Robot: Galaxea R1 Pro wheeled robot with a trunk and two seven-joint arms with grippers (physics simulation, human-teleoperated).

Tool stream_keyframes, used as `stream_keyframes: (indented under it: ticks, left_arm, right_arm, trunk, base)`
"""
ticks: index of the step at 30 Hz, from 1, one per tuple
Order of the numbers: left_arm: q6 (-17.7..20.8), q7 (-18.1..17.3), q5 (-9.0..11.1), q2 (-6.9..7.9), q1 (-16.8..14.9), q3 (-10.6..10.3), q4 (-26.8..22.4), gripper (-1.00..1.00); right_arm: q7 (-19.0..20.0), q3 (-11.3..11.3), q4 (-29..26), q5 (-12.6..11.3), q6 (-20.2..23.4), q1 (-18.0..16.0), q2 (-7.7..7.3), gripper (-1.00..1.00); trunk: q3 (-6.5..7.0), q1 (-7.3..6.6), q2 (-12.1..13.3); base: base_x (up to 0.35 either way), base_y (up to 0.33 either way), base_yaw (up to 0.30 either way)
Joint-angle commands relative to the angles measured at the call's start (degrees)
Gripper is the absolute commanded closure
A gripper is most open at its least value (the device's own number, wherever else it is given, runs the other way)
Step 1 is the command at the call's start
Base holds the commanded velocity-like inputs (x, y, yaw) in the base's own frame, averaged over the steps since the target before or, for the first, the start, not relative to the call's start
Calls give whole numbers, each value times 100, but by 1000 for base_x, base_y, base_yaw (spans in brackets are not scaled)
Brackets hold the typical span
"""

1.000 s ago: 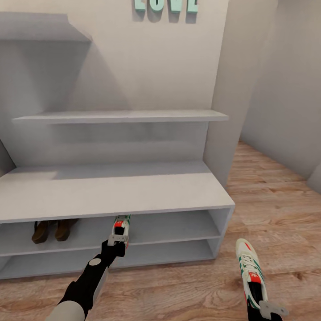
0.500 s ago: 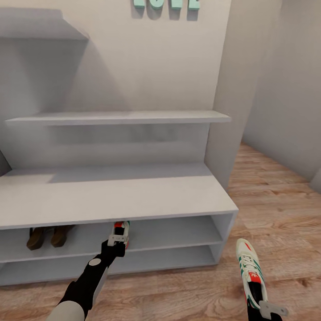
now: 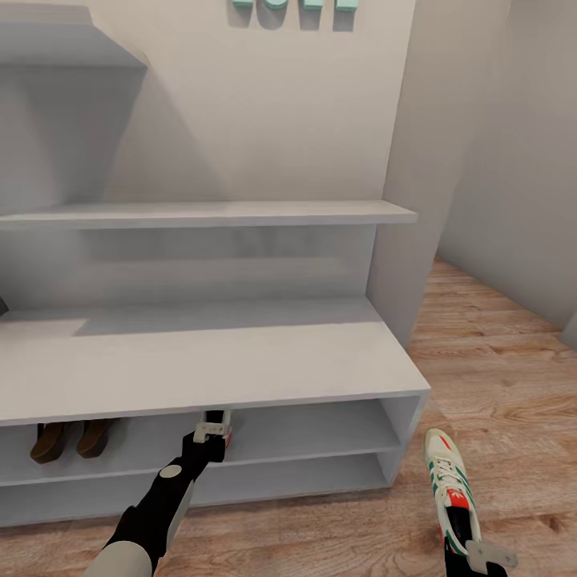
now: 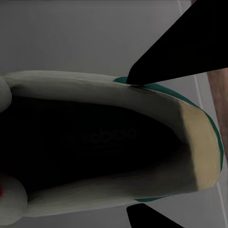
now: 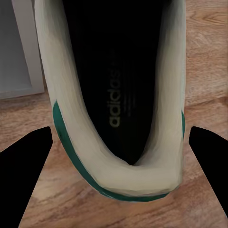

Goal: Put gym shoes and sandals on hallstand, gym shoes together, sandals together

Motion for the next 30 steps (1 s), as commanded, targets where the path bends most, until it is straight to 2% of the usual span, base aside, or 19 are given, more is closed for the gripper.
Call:
stream_keyframes:
  ticks: [1, 7, 9, 10, 11, 14, 15, 30]
  left_arm:
    - [8, -52, -59, -9, -3, 48, -8, 100]
    - [8, -51, -58, -10, -3, 48, -8, 100]
    - [8, -54, -57, -9, -1, 50, -8, 100]
    - [8, -54, -56, -9, 2, 49, -8, 100]
    - [8, -55, -56, -9, 3, 48, -8, 100]
    - [7, -58, -54, -9, 6, 47, -8, 100]
    - [8, -58, -51, -9, 6, 47, -8, 100]
    - [-7, -59, -46, -1, 6, 37, -8, 100]
  right_arm:
    - [-36, -24, 6, 61, -12, -4, 0, 100]
    - [-39, -30, 2, 60, -12, -3, -6, 100]
    - [-91, -63, 0, 42, -12, -3, -83, 100]
    - [-149, -207, 3, -47, -10, -3, -207, 100]
    - [-161, -288, 2, -99, -8, -3, -248, 100]
    - [-170, -907, -1, -510, 3, -3, -456, 100]
    - [-169, -950, -2, -538, 4, -3, -468, 100]
    - [-164, -1022, 5, -589, 6, -3, -482, 100]
  trunk:
    - [-5, -1, -2]
    - [-5, -1, -2]
    - [-5, -1, -2]
    - [-5, -1, -2]
    - [-5, -1, -2]
    - [-5, -1, -2]
    - [-5, -1, -2]
    - [-5, -1, -2]
  base:
    - [16, -5, 0]
    - [54, -2, 0]
    - [28, 0, 0]
    - [11, 0, 0]
    - [9, 0, 0]
    - [4, 0, 0]
    - [0, 0, 0]
    - [56, 0, 0]
